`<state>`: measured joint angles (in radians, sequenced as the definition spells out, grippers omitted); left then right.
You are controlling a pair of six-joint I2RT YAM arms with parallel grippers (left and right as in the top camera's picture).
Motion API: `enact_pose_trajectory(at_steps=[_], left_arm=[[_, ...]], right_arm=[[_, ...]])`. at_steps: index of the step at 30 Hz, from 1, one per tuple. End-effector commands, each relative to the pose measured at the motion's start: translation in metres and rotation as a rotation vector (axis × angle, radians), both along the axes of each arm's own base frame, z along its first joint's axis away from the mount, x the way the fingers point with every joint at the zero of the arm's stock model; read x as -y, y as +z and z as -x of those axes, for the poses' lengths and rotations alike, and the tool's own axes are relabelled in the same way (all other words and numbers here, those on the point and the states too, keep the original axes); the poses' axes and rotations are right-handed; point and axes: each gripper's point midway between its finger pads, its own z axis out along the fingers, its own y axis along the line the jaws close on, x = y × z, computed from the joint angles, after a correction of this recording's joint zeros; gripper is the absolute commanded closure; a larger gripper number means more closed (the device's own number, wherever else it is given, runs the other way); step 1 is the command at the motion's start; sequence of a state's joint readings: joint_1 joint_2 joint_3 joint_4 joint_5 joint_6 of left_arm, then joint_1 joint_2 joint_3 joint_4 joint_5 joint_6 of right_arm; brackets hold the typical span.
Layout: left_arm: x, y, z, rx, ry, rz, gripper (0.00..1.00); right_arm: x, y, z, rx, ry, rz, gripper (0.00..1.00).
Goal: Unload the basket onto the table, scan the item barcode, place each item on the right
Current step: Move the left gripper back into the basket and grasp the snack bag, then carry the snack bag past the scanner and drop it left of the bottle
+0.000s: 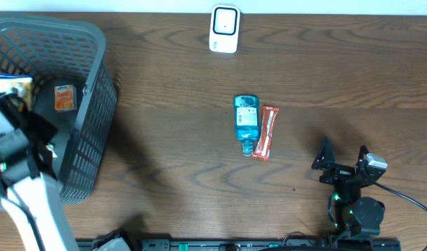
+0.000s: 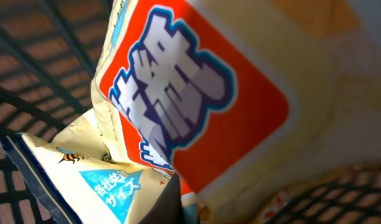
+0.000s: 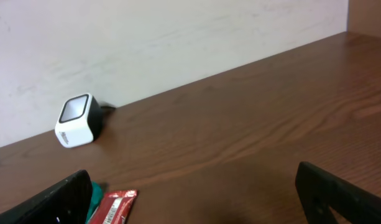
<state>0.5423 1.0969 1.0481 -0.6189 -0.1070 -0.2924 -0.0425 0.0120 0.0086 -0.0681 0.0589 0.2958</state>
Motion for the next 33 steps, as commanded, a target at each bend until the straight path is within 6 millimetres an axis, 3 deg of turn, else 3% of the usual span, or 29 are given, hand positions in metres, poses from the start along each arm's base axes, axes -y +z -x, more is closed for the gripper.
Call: enact_pose_trajectory(at_steps=[1, 7, 11, 16, 20, 24, 33], left_arm=[[0.002, 0.031, 0.006, 0.118, 0.045, -0.02, 0.93], [0.017, 0.059, 0.007, 0.231, -0.013, -0.031, 0.93], [0.034, 0.093, -0.004, 0.379, -0.118, -0.046, 0.93], [0.086, 0.156, -0.017, 0.658, -0.383, -0.002, 0.93], [0.141, 0.184, -0.02, 0.796, -0.648, 0.163, 0.92], [0.19, 0.176, -0.023, 0.769, -0.876, 0.305, 0.93], [0.294, 0.119, -0.034, 0.567, -1.223, 0.495, 0.93]], right_arm=[[-0.001, -0.001, 0.0, 0.001, 0.005, -0.003, 0.01], [-0.001, -0.001, 0.0, 0.001, 0.005, -0.003, 0.01], [-0.001, -0.001, 0.0, 0.001, 0.004, -0.003, 0.01], [-0.001, -0.001, 0.0, 0.001, 0.005, -0.003, 0.01], [-0.001, -0.001, 0.0, 0.001, 0.005, -0.003, 0.01], [-0.001, -0.001, 0.0, 0.001, 0.005, -0.003, 0.01], [-0.001, -0.001, 0.0, 0.001, 0.005, -0.003, 0.01]])
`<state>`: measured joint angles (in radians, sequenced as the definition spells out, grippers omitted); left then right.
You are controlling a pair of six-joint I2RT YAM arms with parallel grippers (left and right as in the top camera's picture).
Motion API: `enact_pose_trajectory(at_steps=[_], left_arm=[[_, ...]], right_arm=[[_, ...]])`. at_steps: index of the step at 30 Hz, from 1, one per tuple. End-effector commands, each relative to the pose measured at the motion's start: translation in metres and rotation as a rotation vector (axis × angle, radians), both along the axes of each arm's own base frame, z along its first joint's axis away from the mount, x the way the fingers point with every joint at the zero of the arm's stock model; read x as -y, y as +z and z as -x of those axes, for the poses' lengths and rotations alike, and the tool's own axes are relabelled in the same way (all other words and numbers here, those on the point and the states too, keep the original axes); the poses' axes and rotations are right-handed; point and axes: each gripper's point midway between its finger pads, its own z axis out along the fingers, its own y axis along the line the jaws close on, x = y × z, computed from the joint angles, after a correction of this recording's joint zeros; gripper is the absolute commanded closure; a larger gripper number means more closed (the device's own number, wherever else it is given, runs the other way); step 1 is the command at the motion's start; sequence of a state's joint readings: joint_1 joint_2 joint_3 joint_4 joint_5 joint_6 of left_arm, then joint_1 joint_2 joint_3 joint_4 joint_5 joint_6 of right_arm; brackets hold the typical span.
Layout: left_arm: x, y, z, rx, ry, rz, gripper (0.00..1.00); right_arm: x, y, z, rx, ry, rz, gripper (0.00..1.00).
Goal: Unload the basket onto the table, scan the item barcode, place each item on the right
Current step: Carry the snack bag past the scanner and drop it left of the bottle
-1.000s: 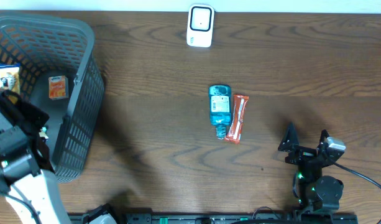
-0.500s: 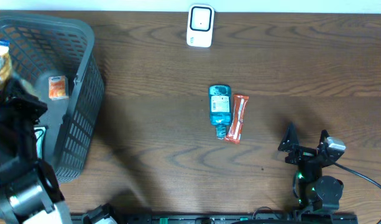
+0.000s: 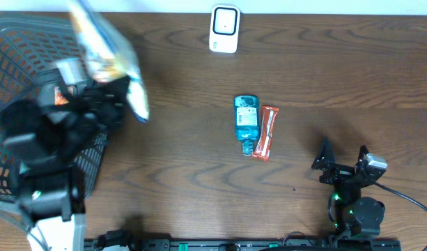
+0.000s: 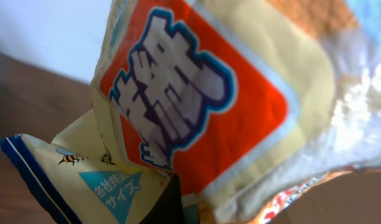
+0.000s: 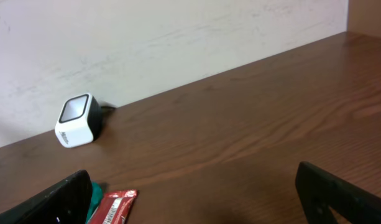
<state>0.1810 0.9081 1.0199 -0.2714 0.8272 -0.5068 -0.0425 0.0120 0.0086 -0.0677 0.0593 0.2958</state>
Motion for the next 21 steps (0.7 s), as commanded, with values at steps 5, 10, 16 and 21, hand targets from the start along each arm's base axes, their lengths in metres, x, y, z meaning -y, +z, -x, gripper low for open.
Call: enact_pose_trajectory(at_steps=[5, 10, 16, 21], left_arm=[[0.074, -0.068, -0.01, -0.199, -0.195, -0.087, 0.93], [0.103, -0.138, -0.019, -0.401, -0.192, -0.212, 0.93], [0.125, -0.217, -0.025, -0.617, -0.105, -0.343, 0.93], [0.135, -0.272, -0.024, -0.732, -0.018, -0.447, 0.93]], right_arm=[[-0.001, -0.001, 0.0, 0.0, 0.005, -0.003, 0.01], [-0.001, -0.001, 0.0, 0.0, 0.006, -0.003, 0.01], [-0.001, -0.001, 0.0, 0.0, 0.005, -0.003, 0.01], [-0.001, -0.001, 0.0, 0.0, 0.005, -0.003, 0.01]])
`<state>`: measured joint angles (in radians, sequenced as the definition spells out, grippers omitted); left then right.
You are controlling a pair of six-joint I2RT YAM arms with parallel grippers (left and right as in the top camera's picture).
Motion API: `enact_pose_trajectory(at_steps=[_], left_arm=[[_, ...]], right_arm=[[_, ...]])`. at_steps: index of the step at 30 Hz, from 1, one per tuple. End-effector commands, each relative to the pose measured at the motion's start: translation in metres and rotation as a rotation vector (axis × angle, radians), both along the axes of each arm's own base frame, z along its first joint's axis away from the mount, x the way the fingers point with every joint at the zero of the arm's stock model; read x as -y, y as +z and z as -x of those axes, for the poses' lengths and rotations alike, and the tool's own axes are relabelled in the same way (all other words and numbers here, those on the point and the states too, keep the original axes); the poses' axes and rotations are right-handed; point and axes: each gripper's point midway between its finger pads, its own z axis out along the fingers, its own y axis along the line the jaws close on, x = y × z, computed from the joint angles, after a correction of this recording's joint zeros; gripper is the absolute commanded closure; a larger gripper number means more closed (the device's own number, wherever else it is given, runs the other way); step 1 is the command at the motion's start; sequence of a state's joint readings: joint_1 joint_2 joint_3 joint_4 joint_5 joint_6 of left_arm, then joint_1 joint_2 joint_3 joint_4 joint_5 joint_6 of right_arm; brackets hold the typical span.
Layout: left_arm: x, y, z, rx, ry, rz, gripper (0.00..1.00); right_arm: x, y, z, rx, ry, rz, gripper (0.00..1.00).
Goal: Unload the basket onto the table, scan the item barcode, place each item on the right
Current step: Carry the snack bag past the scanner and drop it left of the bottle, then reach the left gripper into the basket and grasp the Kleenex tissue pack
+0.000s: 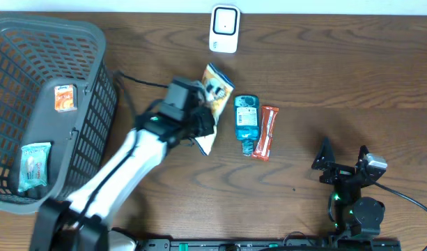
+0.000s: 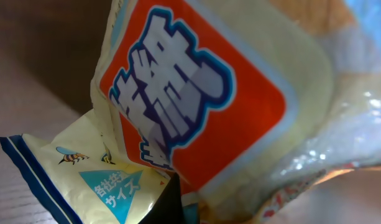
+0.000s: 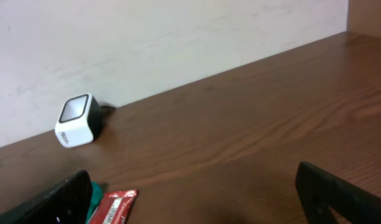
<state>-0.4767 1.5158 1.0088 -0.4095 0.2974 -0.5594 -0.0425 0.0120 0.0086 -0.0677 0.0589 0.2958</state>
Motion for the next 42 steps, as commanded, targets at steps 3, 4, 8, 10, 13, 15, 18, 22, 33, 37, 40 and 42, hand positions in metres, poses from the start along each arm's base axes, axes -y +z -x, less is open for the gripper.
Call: enact_pose_trajectory(at_steps=[3, 4, 8, 10, 13, 15, 18, 22, 33, 37, 40, 42], left_arm=[[-0.013, -0.04, -0.009, 0.002, 0.136, -0.209, 0.93], [-0.015, -0.046, -0.009, 0.008, 0.143, -0.247, 0.92], [-0.02, -0.061, -0.009, 0.024, 0.152, -0.344, 0.92], [-0.019, -0.064, -0.007, 0.017, 0.148, -0.351, 0.83], [-0.017, -0.065, -0.006, 0.013, 0.153, -0.348, 0.33], [-0.017, -0.064, -0.007, 0.014, 0.153, -0.347, 0.19], [-0.015, -0.058, -0.008, 0.023, 0.155, -0.328, 0.12], [-0.006, -0.022, -0.021, 0.103, 0.159, -0.27, 0.07], [-0.014, 0.179, -0.049, 0.691, 0.048, -0.135, 0.02], [-0.076, 0.234, -0.049, 0.833, 0.229, -0.168, 0.02], [-0.149, 0.261, -0.045, 0.884, 0.482, -0.263, 0.02], [-0.189, 0.271, -0.039, 0.895, 0.614, -0.3, 0.02]], right_arm=[[-0.001, -0.001, 0.0, 0.0, 0.005, -0.003, 0.01], [-0.001, -0.001, 0.0, 0.001, 0.005, -0.003, 0.01], [-0.001, -0.001, 0.0, 0.0, 0.005, -0.003, 0.01], [-0.001, -0.001, 0.0, 0.001, 0.005, -0.003, 0.01], [-0.001, -0.001, 0.0, 0.0, 0.005, -0.003, 0.01], [-0.001, -0.001, 0.0, 0.001, 0.005, -0.003, 0.01], [-0.001, -0.001, 0.0, 0.0, 0.005, -0.003, 0.01], [-0.001, -0.001, 0.0, 0.0, 0.005, -0.003, 0.01], [-0.001, -0.001, 0.0, 0.001, 0.005, -0.003, 0.01], [-0.001, -0.001, 0.0, 0.0, 0.005, -0.003, 0.01], [-0.001, -0.001, 0.0, 0.0, 0.005, -0.003, 0.01], [-0.001, -0.001, 0.0, 0.0, 0.005, -0.003, 0.01]])
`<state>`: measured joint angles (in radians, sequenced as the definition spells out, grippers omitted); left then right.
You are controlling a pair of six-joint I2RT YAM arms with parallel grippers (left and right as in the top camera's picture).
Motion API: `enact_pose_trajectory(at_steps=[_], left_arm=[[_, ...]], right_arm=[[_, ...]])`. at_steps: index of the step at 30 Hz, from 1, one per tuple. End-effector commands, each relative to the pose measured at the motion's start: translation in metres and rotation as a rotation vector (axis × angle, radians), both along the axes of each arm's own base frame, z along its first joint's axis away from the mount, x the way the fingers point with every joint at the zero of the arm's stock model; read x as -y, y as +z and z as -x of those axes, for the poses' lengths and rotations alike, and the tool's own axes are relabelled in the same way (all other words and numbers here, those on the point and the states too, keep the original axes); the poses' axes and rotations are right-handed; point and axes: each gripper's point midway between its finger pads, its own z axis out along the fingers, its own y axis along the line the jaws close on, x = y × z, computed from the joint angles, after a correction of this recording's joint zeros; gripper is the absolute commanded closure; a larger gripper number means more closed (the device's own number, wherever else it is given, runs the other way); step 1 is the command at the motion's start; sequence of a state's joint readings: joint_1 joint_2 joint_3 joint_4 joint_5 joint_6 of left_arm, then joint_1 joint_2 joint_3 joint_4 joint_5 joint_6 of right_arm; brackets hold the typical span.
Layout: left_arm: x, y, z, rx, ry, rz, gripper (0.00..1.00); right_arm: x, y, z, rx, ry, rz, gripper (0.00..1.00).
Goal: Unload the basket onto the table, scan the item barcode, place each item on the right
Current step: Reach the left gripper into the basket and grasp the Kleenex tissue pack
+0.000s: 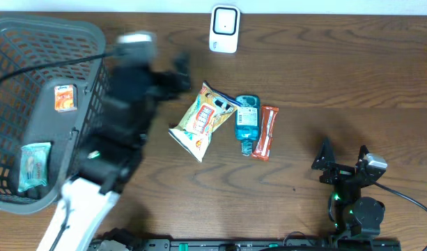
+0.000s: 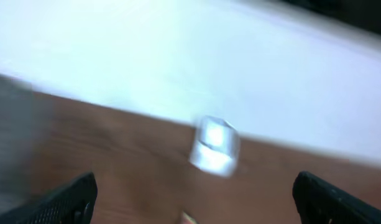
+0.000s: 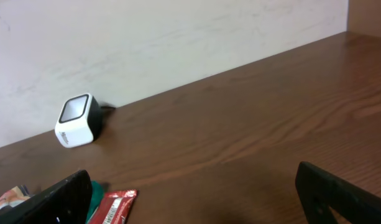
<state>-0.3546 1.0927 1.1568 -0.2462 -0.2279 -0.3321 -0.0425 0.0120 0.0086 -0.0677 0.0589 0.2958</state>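
A yellow snack bag (image 1: 199, 120) lies flat on the table, touching the left side of a blue bottle (image 1: 246, 120). A red bar (image 1: 267, 132) lies on the bottle's right. The white scanner (image 1: 224, 29) stands at the back edge. It shows blurred in the left wrist view (image 2: 215, 144) and sharp in the right wrist view (image 3: 76, 120). My left gripper (image 1: 174, 73) is motion-blurred up and left of the bag, open and empty (image 2: 193, 208). My right gripper (image 1: 342, 164) rests open at the front right (image 3: 196, 205).
A grey mesh basket (image 1: 95, 35) fills the left side. It holds an orange packet (image 1: 64, 97) and a pale green packet (image 1: 33, 166). The wall runs just behind the scanner. Bare wood lies between the right gripper and the red bar (image 3: 112, 207).
The left gripper was shut on the snack bag, just left of the blue bottle. The bag now lies on the table there. The gripper is open and farther left, nearer the basket.
First my left gripper was shut on the snack bag down in the basket. Then it held the bag above the basket's right wall, then at mid-table beside the blue bottle. Now the bag lies released there. The right arm has not moved.
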Motion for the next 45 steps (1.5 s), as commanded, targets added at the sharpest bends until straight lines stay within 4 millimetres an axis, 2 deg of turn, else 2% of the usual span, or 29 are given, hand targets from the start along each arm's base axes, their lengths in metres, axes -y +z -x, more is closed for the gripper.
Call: enact_pose_trajectory(at_steps=[1, 3, 5, 10, 15, 19, 22, 26, 30, 36, 40, 45], left_arm=[[-0.076, 0.021, 0.009, 0.055, 0.271, -0.032, 0.02], [-0.112, 0.022, 0.015, 0.054, 0.376, -0.01, 0.02], [-0.148, 0.013, 0.022, 0.022, 0.491, 0.023, 0.02], [-0.229, -0.037, 0.041, -0.151, 0.725, 0.084, 0.02], [-0.27, -0.081, 0.033, -0.323, 0.66, 0.004, 0.02], [-0.309, -0.131, 0.025, -0.46, 0.67, -0.027, 0.02], [-0.316, -0.17, 0.012, -0.544, 0.592, -0.013, 0.02], [-0.305, -0.217, -0.009, -0.622, 0.434, 0.018, 0.02], [-0.292, -0.247, -0.02, -0.672, 0.31, -0.003, 0.01], [-0.295, -0.264, -0.041, -0.658, 0.225, -0.131, 0.02], [-0.304, -0.273, -0.056, -0.615, 0.234, -0.15, 0.02], [-0.309, -0.296, -0.066, -0.615, 0.234, -0.149, 0.02]], right_arm=[[-0.001, -0.001, 0.0, 0.0, 0.005, -0.003, 0.01], [-0.001, -0.001, 0.0, 0.001, 0.005, -0.003, 0.01], [-0.001, -0.001, 0.0, 0.0, 0.005, -0.003, 0.01], [-0.001, -0.001, 0.0, 0.0, 0.005, -0.003, 0.01], [-0.001, -0.001, 0.0, 0.0, 0.005, -0.003, 0.01], [-0.001, -0.001, 0.0, 0.0, 0.005, -0.003, 0.01], [-0.001, -0.001, 0.0, 0.0, 0.005, -0.003, 0.01], [-0.001, -0.001, 0.0, 0.0, 0.005, -0.003, 0.01], [-0.001, -0.001, 0.0, 0.0, 0.005, -0.003, 0.01], [-0.001, -0.001, 0.0, 0.0, 0.005, -0.003, 0.01], [-0.001, -0.001, 0.0, 0.0, 0.004, -0.003, 0.01], [-0.001, -0.001, 0.0, 0.0, 0.005, -0.003, 0.01]])
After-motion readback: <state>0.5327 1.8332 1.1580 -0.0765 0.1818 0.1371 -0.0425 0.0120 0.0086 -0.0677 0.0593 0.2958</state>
